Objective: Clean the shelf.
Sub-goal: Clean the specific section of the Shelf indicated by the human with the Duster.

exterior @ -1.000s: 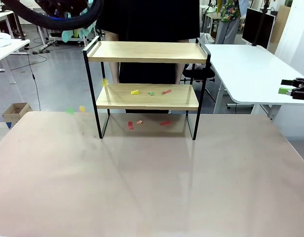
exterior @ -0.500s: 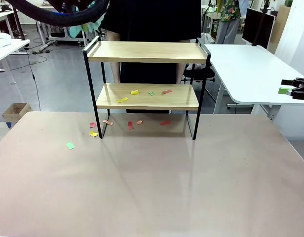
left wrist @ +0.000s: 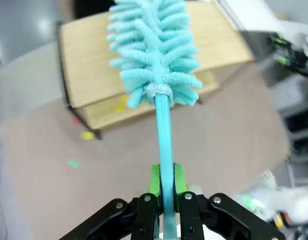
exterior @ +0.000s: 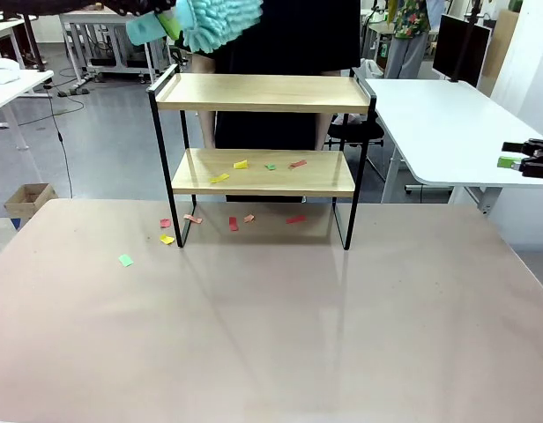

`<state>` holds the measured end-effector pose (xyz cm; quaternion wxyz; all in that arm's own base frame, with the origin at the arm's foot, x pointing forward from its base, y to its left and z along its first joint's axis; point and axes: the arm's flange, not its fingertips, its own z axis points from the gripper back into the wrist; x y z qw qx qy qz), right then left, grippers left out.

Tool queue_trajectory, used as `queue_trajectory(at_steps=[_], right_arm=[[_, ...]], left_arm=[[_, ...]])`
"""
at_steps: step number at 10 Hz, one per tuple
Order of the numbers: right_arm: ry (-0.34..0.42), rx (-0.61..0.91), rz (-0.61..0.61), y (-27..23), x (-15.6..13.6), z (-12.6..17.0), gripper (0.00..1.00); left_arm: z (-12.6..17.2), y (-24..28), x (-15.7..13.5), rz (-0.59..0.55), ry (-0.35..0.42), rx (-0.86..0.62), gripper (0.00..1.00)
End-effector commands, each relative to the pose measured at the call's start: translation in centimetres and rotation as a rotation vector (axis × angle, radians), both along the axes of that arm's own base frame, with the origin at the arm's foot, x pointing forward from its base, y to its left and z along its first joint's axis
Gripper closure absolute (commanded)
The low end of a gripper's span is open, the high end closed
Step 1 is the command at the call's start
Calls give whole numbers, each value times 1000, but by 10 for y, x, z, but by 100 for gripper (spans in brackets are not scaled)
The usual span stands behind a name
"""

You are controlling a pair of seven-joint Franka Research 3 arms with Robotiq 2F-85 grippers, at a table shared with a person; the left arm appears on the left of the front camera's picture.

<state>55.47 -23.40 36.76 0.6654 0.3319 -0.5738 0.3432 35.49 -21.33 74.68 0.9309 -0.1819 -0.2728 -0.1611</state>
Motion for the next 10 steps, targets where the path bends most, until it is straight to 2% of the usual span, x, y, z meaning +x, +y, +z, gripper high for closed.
queue_trajectory(at_steps=[1,3,4,6,10], right_arm=[[-6,-1,2,2,1,3,0],[-6,-1,2,2,1,3,0],[-6,-1,2,2,1,3,0],[-6,-1,2,2,1,3,0],[-6,-1,2,2,1,3,0]], left_arm=[[-10,37,-7,-228,114,-54,87],[-16,73,-13,-509,174,-94,87],[-18,88,-14,-597,211,-116,87],[-28,113,-25,-653,287,-70,87],[-63,149,-62,-744,407,138,87]])
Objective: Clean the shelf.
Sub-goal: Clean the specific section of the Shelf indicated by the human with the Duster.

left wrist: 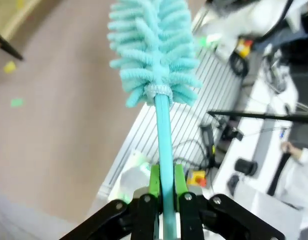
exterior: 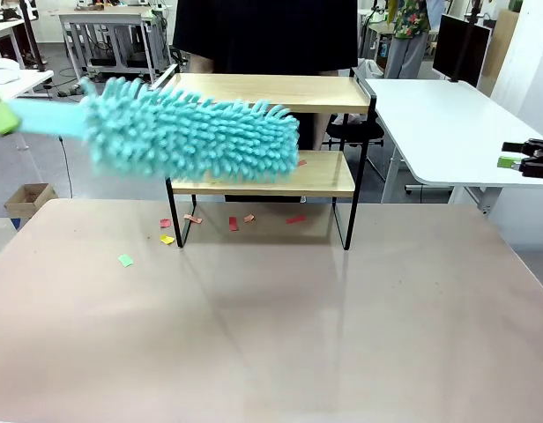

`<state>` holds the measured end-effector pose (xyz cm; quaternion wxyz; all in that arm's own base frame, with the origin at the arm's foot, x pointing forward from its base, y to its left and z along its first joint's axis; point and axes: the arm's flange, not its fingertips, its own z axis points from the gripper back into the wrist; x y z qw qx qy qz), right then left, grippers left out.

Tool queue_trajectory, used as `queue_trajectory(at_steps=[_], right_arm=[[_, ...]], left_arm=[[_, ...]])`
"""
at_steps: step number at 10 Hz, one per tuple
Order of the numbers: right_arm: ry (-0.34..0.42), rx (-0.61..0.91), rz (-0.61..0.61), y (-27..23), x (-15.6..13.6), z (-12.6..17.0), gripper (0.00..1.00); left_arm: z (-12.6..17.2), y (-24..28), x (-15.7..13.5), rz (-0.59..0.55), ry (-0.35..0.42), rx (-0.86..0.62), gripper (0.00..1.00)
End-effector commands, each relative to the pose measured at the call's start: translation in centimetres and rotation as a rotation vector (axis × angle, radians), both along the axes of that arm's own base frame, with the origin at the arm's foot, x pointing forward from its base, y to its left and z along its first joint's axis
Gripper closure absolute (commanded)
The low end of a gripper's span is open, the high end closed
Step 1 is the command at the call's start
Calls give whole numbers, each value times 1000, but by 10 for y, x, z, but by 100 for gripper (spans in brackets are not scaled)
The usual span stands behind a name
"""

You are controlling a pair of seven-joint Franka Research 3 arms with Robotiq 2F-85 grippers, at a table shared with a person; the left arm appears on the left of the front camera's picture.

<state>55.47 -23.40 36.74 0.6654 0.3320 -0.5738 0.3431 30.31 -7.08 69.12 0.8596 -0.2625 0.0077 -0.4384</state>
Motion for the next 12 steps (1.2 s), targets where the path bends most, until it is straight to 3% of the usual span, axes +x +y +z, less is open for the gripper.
queue_trajectory(at_steps=[1,3,8,9,12], right_arm=[[-6,-1,2,2,1,3,0],[-6,-1,2,2,1,3,0],[-6,-1,2,2,1,3,0],[-6,-1,2,2,1,3,0],[-6,-1,2,2,1,3,0]], left_arm=[[-22,14,-13,-54,-8,65,87],[-55,20,-23,-123,33,240,87],[-98,22,-19,-211,113,297,87],[-84,19,-23,-174,108,309,87],[-84,19,-23,-174,108,309,87]])
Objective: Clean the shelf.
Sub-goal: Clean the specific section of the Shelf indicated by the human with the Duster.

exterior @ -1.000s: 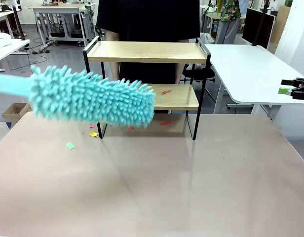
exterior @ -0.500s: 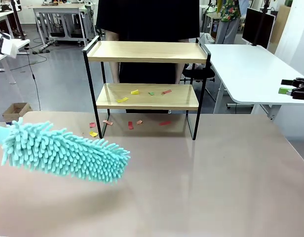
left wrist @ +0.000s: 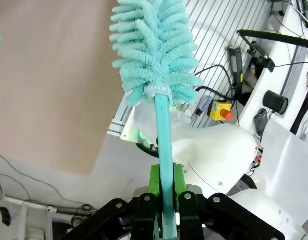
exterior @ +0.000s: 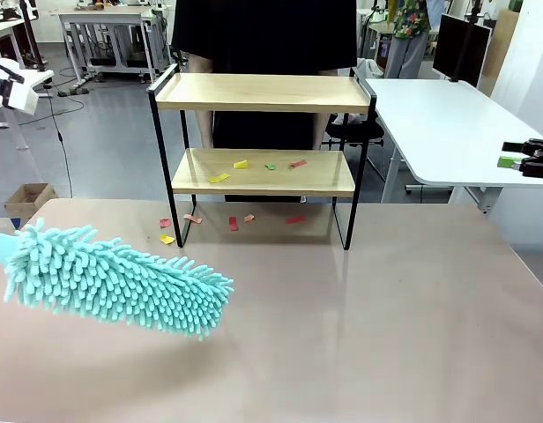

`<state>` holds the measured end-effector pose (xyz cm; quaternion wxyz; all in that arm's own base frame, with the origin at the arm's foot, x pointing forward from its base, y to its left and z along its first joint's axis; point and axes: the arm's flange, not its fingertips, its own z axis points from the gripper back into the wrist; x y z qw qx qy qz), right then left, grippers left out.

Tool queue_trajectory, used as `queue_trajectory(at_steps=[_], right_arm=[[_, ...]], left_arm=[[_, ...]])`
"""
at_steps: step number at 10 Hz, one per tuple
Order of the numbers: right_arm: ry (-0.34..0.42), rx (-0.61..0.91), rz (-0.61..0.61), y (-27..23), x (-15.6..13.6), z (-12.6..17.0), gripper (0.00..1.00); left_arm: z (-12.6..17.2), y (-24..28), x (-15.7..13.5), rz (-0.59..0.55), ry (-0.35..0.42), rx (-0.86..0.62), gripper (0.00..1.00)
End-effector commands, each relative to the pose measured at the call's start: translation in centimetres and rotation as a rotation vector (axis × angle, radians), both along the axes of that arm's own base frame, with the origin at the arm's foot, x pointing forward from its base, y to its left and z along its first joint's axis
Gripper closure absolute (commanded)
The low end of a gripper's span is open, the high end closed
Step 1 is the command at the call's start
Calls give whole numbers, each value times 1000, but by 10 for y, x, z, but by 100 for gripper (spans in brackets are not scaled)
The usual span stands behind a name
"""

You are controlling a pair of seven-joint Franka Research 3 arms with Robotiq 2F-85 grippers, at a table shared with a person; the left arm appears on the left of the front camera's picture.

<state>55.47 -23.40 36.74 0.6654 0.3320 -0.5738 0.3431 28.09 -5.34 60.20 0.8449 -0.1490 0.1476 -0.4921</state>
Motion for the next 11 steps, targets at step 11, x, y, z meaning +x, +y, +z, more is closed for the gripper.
queue_trajectory(at_steps=[11], right_arm=[[-6,-1,2,2,1,3,0]], left_arm=[[5,2,-1,7,-6,-2,87]])
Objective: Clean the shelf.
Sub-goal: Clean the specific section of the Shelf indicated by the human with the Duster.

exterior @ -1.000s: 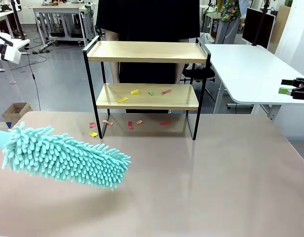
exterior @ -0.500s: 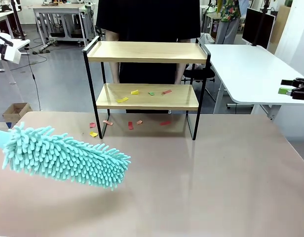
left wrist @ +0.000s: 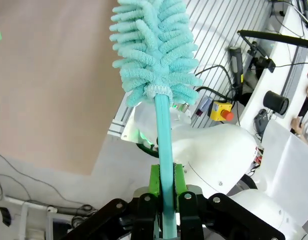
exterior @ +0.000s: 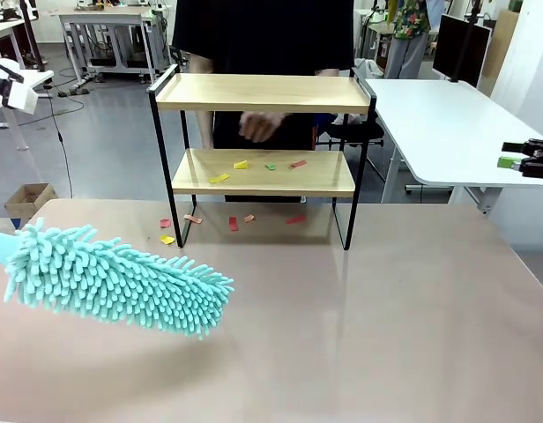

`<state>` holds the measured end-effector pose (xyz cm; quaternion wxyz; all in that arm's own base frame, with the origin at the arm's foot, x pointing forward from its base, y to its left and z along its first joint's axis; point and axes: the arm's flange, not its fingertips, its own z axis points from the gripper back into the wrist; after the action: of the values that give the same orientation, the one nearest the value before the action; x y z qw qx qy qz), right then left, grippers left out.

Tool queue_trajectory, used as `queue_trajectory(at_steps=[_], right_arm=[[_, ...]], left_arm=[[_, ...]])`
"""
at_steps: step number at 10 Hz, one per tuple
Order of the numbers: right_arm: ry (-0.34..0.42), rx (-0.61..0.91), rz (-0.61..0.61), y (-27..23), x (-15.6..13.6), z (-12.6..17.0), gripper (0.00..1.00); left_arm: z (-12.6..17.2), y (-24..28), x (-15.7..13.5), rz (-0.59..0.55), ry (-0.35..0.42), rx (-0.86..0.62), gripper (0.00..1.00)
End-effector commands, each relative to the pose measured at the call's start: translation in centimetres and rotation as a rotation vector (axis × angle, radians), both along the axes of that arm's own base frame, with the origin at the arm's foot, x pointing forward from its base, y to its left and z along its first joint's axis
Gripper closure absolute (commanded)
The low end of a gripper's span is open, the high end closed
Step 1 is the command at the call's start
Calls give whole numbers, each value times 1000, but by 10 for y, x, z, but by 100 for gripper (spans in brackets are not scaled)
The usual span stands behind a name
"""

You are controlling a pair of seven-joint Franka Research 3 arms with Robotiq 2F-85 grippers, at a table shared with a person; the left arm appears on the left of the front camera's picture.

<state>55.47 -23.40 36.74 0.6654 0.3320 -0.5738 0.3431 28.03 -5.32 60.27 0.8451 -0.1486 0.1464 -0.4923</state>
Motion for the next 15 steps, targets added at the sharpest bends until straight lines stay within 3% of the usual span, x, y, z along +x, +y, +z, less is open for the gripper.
queue_trajectory(at_steps=[1,15], right_arm=[[-6,-1,2,2,1,3,0],[-6,-1,2,2,1,3,0]], left_arm=[[4,2,0,7,-4,-1,87],[4,2,0,7,-4,-1,87]])
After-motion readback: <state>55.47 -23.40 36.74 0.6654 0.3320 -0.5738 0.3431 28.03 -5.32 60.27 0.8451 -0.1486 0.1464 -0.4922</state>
